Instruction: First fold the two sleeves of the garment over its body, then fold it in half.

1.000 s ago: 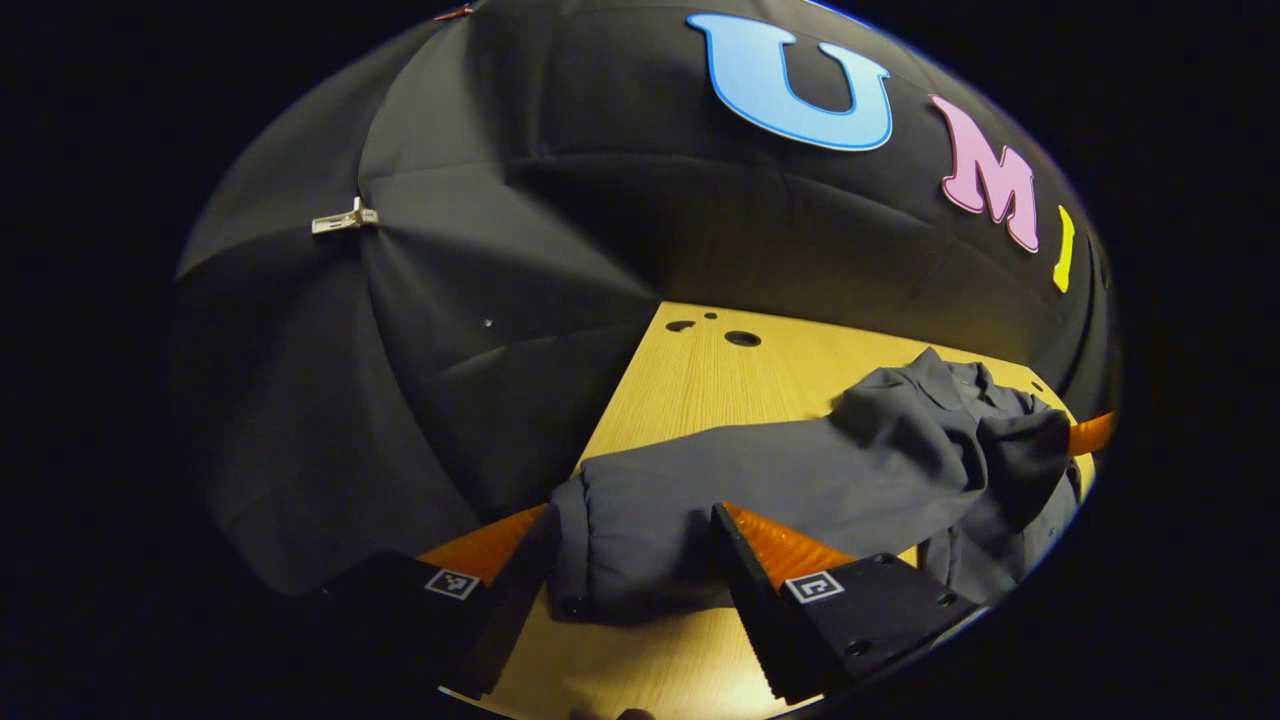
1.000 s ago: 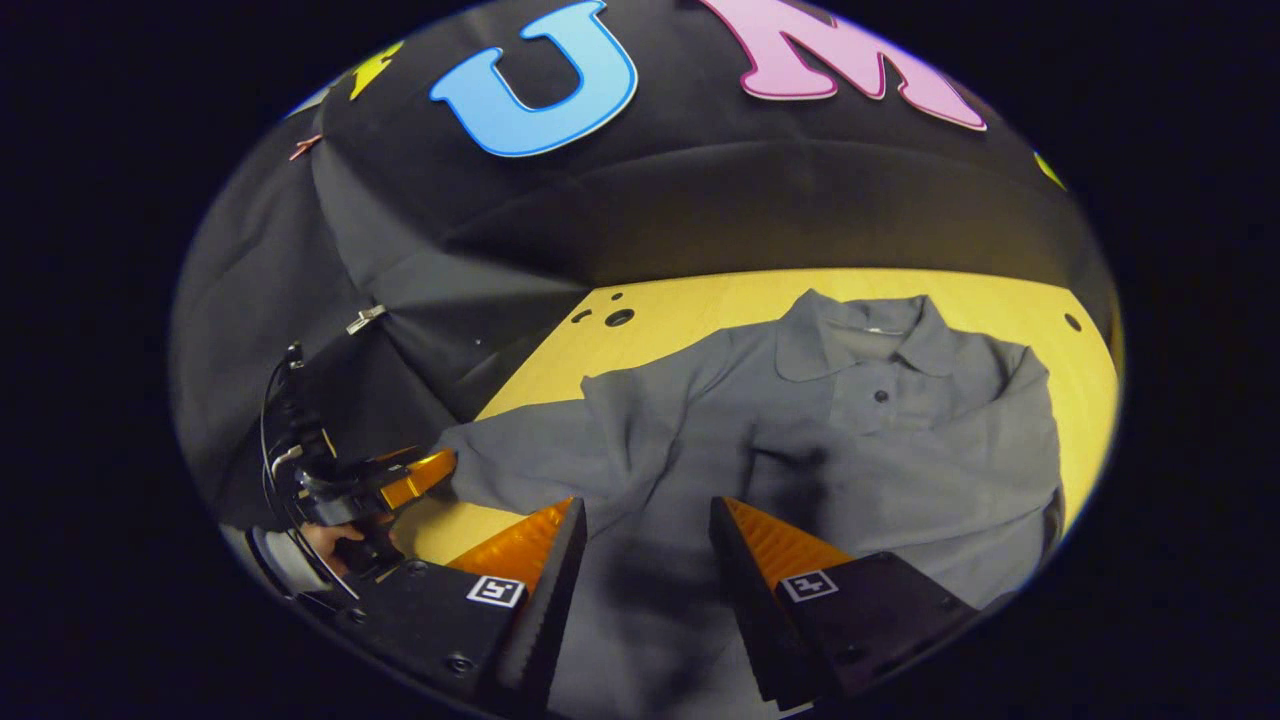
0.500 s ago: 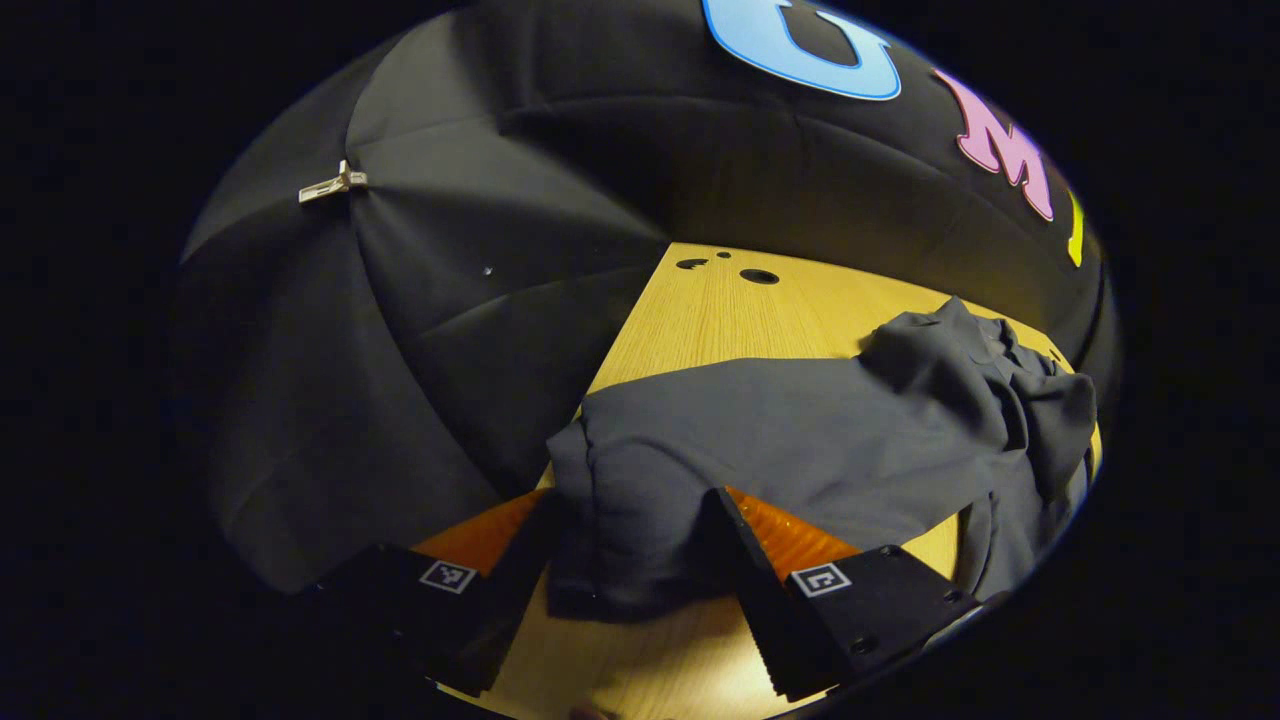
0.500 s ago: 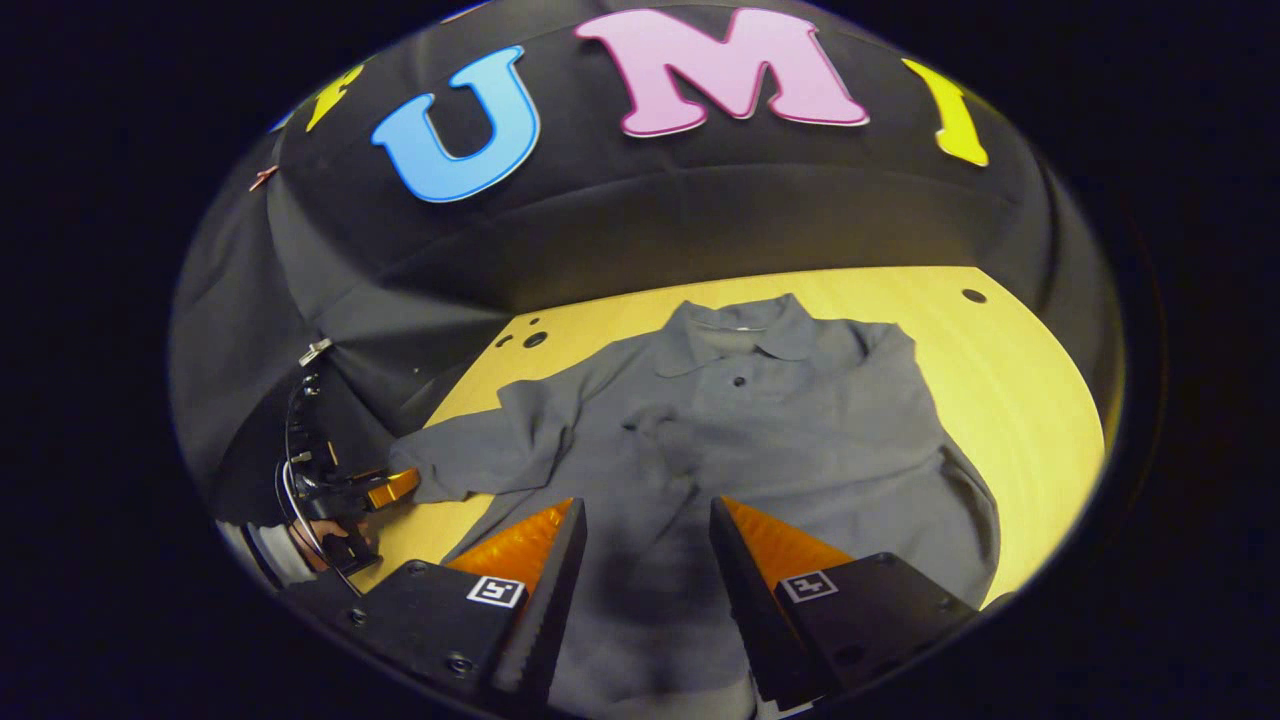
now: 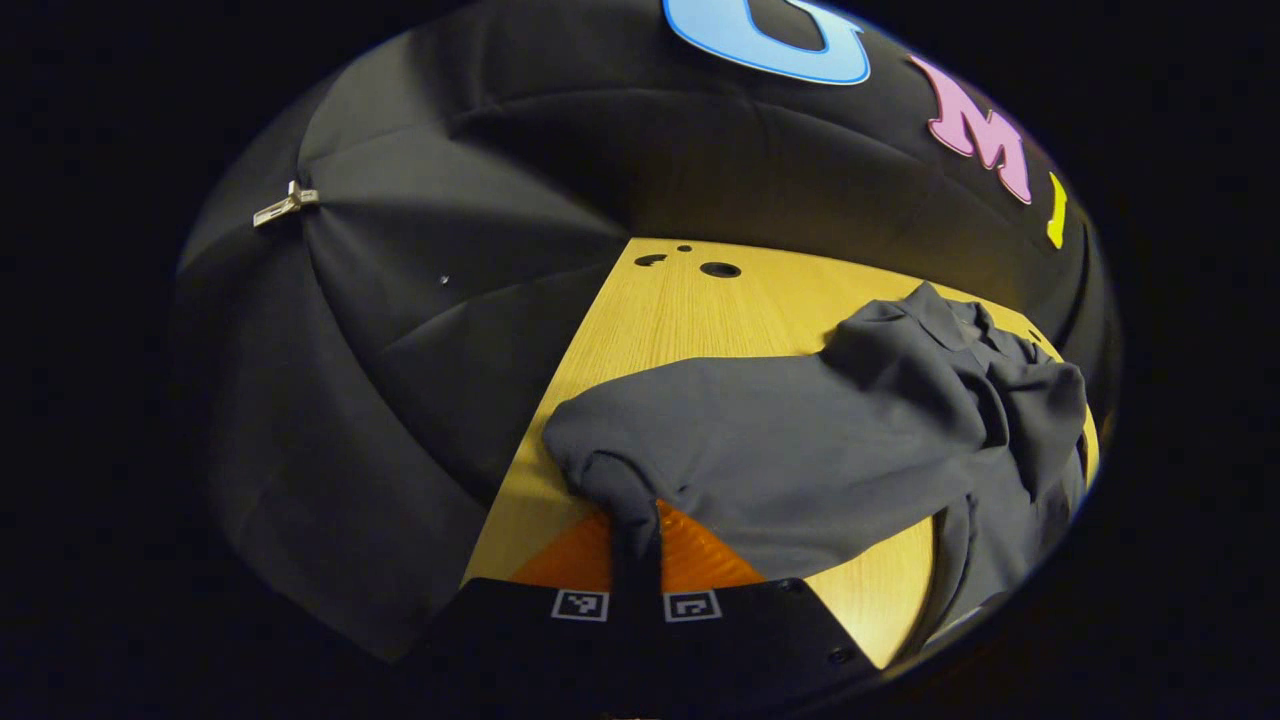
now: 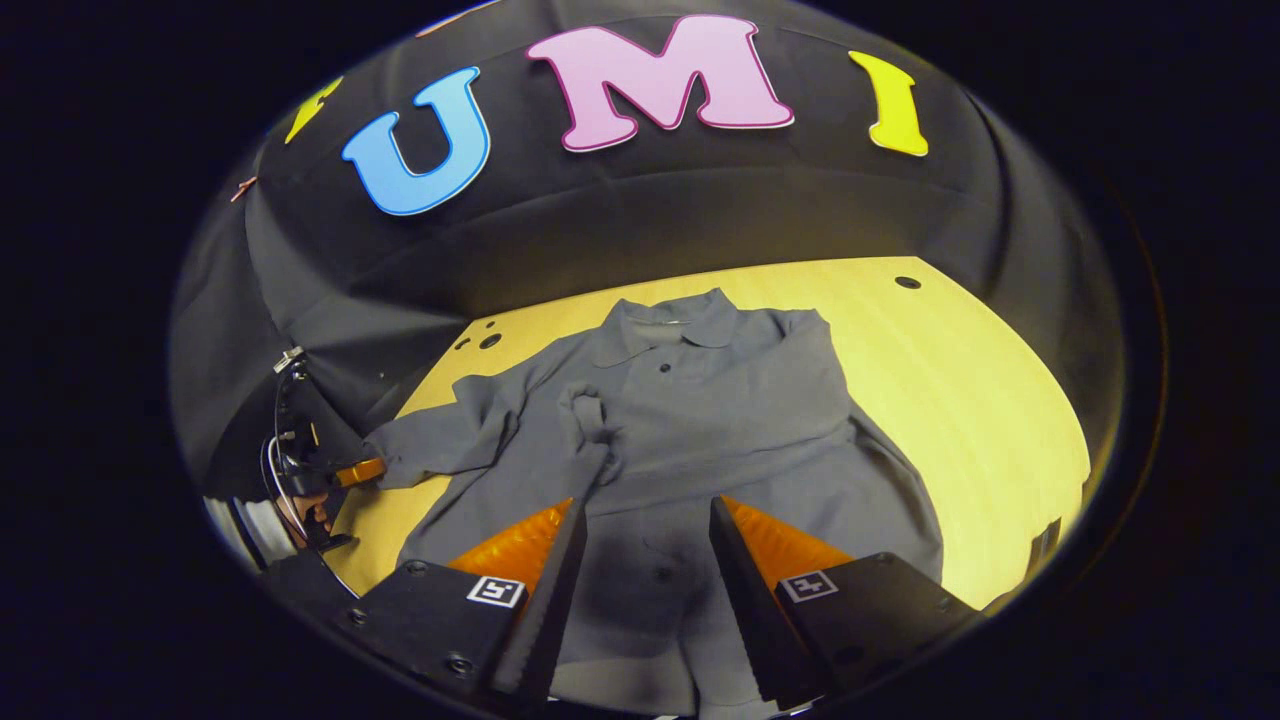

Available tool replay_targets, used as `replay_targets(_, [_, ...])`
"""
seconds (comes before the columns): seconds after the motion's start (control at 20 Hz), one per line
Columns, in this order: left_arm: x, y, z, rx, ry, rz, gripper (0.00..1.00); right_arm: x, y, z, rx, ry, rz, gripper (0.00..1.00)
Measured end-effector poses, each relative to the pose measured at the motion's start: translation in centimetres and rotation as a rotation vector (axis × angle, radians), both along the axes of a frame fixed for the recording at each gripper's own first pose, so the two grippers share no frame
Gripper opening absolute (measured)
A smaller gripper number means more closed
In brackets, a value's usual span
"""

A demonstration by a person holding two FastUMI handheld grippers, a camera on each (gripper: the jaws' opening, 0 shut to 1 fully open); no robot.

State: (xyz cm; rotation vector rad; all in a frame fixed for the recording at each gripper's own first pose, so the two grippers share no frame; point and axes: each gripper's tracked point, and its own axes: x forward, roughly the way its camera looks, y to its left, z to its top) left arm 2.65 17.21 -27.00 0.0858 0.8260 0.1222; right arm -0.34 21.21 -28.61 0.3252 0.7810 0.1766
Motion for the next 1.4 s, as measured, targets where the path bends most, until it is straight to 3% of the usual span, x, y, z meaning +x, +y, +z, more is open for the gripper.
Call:
replay_targets(0.1, [-0.1, -0.6, 1.0, 0.012, -0.023, 0.012, 0.02, -0.3, -1.1, 0.1, -0.007, -0.003, -0.013, 0.77])
replay_targets(0.3, [0.0, -2.6, 4.9, 0.002, -0.114, 0.014, 0.06, -0.9, -3.5, 0.0, -0.015, 0.001, -0.049, 0.77])
replay_targets(0.7, [1.3, -9.0, 16.6, -0.045, -0.356, -0.002, 0.06, -1.0, -8.5, -0.1, 0.011, -0.008, -0.126, 0.77])
replay_targets(0.75, [1.7, -10.4, 18.2, -0.045, -0.387, -0.018, 0.02, -1.0, -9.1, -0.1, 0.015, -0.011, -0.136, 0.77])
replay_targets(1.05, [2.8, -21.4, 22.8, -0.059, -0.465, -0.179, 0.05, -1.1, -13.3, -0.5, -0.025, -0.026, -0.158, 0.79])
replay_targets(1.15, [2.8, -25.5, 23.0, -0.072, -0.465, -0.231, 0.05, -0.8, -14.0, -0.5, -0.039, -0.037, -0.135, 0.85])
replay_targets(1.2, [2.9, -27.5, 22.8, -0.079, -0.460, -0.253, 0.05, -0.6, -14.1, -0.4, -0.039, -0.043, -0.127, 0.97])
replay_targets(1.25, [2.9, -29.3, 22.8, -0.084, -0.454, -0.274, 0.05, -0.5, -14.4, -0.5, -0.038, -0.044, -0.123, 0.90])
replay_targets(1.3, [3.0, -31.2, 22.5, -0.086, -0.448, -0.295, 0.05, -0.6, -14.7, -0.6, -0.036, -0.045, -0.119, 0.96])
replay_targets(1.4, [2.9, -34.2, 21.7, -0.081, -0.430, -0.328, 0.05, -0.5, -15.3, -0.9, -0.035, -0.042, -0.108, 0.98])
